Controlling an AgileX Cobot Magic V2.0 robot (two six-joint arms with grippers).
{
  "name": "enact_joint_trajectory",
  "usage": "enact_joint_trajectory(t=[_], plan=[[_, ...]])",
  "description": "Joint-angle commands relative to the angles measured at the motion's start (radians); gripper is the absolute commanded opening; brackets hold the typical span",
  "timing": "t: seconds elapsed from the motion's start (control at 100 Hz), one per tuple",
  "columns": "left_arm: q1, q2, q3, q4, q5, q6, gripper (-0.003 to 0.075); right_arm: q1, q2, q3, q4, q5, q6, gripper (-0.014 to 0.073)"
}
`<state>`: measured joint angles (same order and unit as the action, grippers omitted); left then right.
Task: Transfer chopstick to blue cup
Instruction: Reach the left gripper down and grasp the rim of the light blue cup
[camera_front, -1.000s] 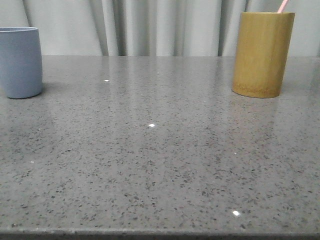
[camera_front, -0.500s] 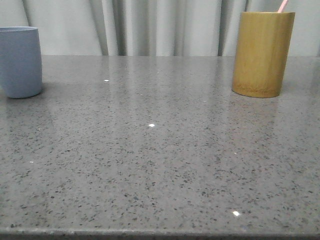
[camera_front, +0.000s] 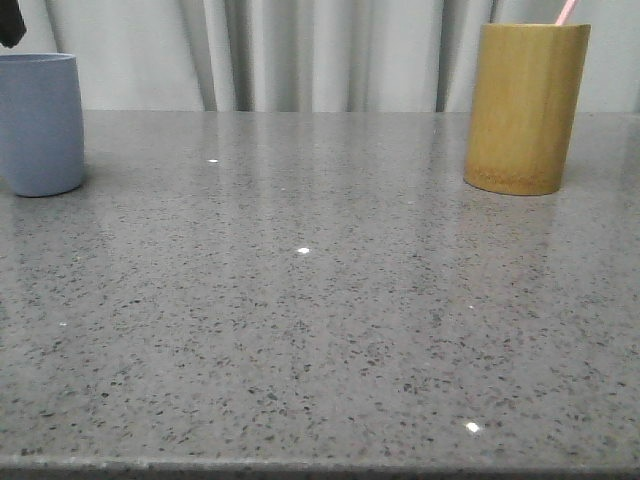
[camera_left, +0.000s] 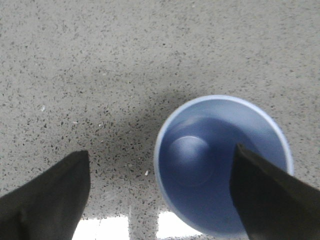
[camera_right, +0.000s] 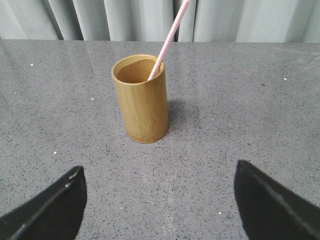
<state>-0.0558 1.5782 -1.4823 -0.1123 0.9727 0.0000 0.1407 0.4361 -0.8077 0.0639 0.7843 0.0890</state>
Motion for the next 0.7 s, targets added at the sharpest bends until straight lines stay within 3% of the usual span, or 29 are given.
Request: enact_joint_trajectory(t=[0.0, 0.31, 0.43, 0.52, 0.69], plan=[[0.002, -0.018, -0.033, -0.004, -0.052, -0.014, 0.0546, -0.004, 0.017, -0.031, -0.001, -0.08, -0.012, 0.0603], [0.002, 0.049, -0.033, -0.017, -0.047, -0.014, 0.054, -0.004, 0.017, -0.031, -0.001, -0.081, -0.012, 0.0603], [0.002, 0.051, -0.033, -0.017, -0.049, -0.014, 0.047, -0.004, 0.017, -0.031, -0.001, -0.081, -0.012, 0.0603], [0.002, 0.051, -0.033, -0.017, -0.049, -0.014, 0.0351, -0.004, 0.017, -0.031, -0.001, -0.081, -0.012, 0.0603], [0.002, 0.051, -0.033, -0.037, -0.049, -0.014, -0.0002, -0.004, 0.017, -0.031, -0.001, -0.081, -0.012, 0.0603]])
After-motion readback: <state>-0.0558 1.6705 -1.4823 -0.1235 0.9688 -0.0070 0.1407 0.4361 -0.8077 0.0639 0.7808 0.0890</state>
